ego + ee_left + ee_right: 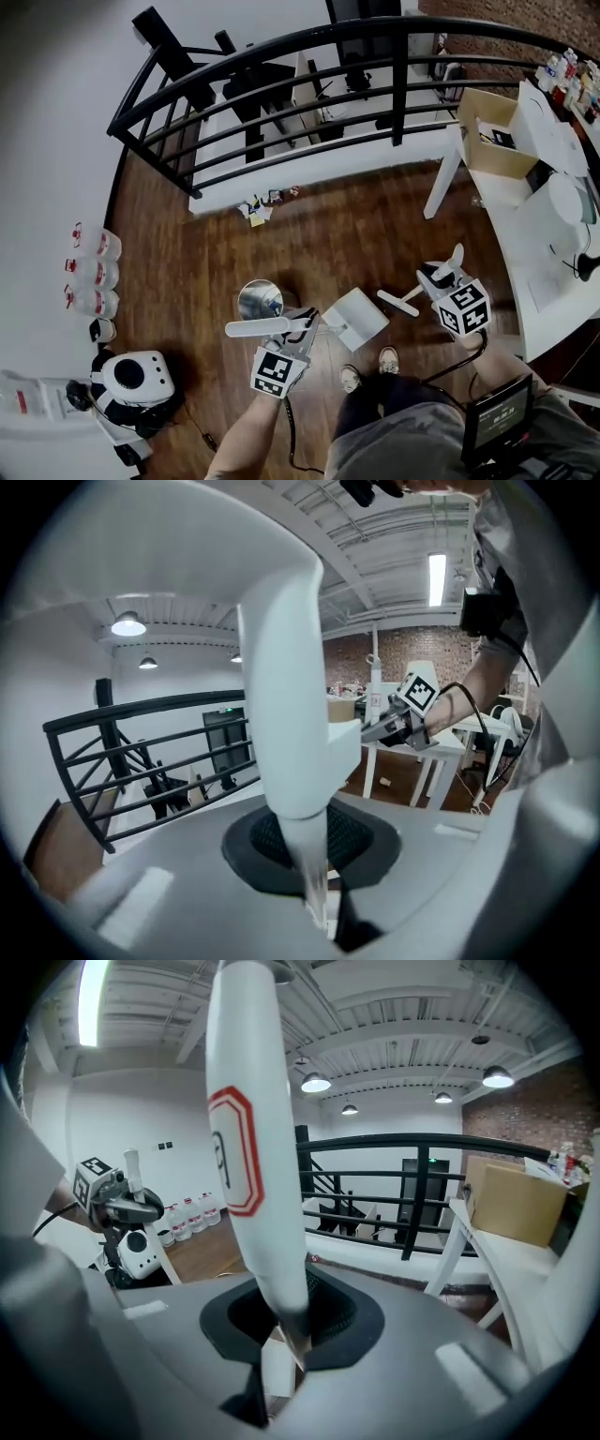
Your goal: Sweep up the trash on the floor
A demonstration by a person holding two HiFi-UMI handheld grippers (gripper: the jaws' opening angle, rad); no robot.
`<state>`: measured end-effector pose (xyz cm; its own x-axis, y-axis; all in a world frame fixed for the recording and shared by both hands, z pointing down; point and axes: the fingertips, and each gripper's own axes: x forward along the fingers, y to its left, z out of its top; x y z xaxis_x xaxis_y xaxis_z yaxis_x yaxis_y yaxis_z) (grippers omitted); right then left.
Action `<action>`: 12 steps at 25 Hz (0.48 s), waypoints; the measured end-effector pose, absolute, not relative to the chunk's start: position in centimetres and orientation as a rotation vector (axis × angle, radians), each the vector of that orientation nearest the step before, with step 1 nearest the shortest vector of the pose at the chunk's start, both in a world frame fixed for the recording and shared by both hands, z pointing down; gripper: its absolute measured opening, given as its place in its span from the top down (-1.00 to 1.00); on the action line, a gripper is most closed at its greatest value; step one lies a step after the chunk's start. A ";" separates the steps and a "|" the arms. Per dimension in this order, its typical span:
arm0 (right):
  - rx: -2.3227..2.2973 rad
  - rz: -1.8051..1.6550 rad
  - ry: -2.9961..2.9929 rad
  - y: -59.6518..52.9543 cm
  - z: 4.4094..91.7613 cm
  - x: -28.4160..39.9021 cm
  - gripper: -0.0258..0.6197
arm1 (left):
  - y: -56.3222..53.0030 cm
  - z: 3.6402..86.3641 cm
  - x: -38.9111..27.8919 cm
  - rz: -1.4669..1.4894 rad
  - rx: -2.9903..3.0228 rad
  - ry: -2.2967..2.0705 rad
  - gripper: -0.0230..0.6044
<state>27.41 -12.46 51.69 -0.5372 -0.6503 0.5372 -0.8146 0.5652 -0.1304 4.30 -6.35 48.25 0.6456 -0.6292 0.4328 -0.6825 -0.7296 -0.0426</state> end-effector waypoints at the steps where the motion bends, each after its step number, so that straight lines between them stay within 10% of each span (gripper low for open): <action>1: 1.190 0.521 -2.363 -12.5 52.4 27.6 0.76 | -6.3 49.5 5.1 0.662 2.748 -1.072 0.85; 12: 1.235 0.544 -2.320 -10.8 60.1 26.1 0.76 | -4.5 60.6 8.8 0.731 2.791 -0.923 0.86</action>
